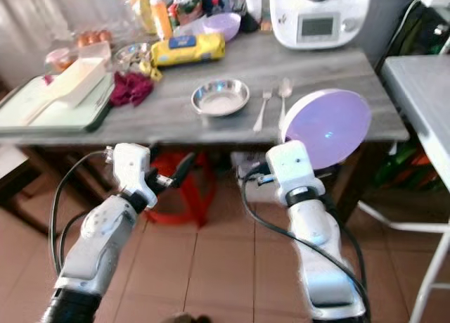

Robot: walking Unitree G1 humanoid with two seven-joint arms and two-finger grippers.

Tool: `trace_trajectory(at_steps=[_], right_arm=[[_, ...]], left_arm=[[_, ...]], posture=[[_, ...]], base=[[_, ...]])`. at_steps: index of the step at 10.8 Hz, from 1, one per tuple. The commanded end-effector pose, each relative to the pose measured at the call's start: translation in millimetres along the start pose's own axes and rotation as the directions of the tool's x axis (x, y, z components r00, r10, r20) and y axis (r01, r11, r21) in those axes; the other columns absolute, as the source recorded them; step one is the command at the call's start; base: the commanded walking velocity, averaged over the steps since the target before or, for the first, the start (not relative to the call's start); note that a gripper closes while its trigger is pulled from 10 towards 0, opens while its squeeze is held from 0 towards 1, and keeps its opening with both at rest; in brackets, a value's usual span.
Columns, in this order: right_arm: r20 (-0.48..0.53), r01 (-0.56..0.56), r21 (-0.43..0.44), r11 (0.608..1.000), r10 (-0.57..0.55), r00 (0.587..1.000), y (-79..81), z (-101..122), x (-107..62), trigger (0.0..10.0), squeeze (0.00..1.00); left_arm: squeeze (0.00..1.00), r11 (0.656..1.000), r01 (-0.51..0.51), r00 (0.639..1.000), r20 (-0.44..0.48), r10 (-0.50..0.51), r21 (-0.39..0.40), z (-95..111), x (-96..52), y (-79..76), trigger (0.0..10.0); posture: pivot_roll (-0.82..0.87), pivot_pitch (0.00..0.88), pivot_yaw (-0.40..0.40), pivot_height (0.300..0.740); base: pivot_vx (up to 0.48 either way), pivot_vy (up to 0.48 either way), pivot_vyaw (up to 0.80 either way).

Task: Setting the table

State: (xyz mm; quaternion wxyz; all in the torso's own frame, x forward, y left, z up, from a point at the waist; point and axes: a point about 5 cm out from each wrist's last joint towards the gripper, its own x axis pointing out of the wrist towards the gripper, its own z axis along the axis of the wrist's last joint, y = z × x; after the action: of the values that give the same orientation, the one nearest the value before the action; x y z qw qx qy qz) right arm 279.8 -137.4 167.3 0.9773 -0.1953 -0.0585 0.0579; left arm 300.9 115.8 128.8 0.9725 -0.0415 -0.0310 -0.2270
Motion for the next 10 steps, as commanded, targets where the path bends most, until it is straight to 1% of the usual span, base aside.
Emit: trace_trajectory(at_steps=[1,2,4,5,6,7,8,9,10], right_arm=[[0.019,-0.006,-0.003,1.0,0.006,1.0,-0.1,4.0,0.2,10.0,0.0],[0.024,-0.006,-0.016,1.0,0.006,1.0,-1.4,4.5,0.5,10.0,0.0],[0.034,0.013,-0.024,1.0,-0.013,0.999,-5.0,7.1,-1.5,10.0,0.0],[0.032,0.038,-0.024,0.999,-0.037,0.999,-10.5,6.0,-5.1,10.0,0.0],[0.021,0.063,-0.026,0.998,-0.062,0.998,-16.3,1.8,-10.5,10.0,0.0],[0.017,0.072,-0.026,0.997,-0.072,0.997,-18.3,0.0,-13.3,10.0,0.0],[0.024,0.123,-0.021,0.992,-0.123,0.992,-27.0,-0.9,-22.6,10.0,0.0],[0.02,0.176,-0.003,0.984,-0.176,0.984,-35.0,-3.6,-32.7,10.0,0.0],[-0.024,0.219,0.018,0.976,-0.218,0.976,-42.0,-13.0,-49.0,10.0,0.0]], left_arm=[[0.0,1.0,-0.008,1.0,0.0,0.008,0.009,1.7,0.1,1.2,10.0],[0.0,1.0,-0.016,1.0,0.003,0.016,0.008,1.8,0.2,1.2,10.0],[0.0,0.999,-0.036,0.999,0.037,0.036,0.011,7.2,-1.4,2.8,10.0],[0.0,0.994,-0.091,0.993,0.074,0.087,0.056,11.8,-6.4,8.8,10.0],[0.0,0.98,-0.181,0.982,0.07,0.175,0.088,9.2,-12.9,17.3,10.0],[0.0,0.973,-0.204,0.978,0.07,0.198,0.103,8.4,-16.3,19.5,10.0],[0.0,0.951,-0.274,0.962,0.059,0.268,0.146,3.6,-29.4,27.8,10.0],[0.0,0.934,-0.315,0.949,0.039,0.313,0.168,-2.4,-40.6,35.5,10.0],[0.0,0.924,-0.335,0.941,0.016,0.338,0.186,-8.7,-52.7,42.0,10.0]], posture=[[-0.13,0.094,0.136,0.74],[-0.13,0.093,0.135,0.74],[-0.13,0.096,0.134,0.74],[-0.14,0.097,0.134,0.74],[-0.14,0.099,0.136,0.74],[-0.14,0.098,0.137,0.74],[-0.14,0.098,0.137,0.74],[-0.14,0.1,0.136,0.74],[-0.14,0.102,0.136,0.74]], base=[[0.0,0.0,0.0],[0.0,0.0,0.0],[0.0,0.0,0.0],[0.0,0.0,0.0],[0.0,0.0,0.0],[0.0,0.0,0.0],[0.0,0.0,0.0],[0.0,0.0,0.0],[0.0,0.0,0.0]])
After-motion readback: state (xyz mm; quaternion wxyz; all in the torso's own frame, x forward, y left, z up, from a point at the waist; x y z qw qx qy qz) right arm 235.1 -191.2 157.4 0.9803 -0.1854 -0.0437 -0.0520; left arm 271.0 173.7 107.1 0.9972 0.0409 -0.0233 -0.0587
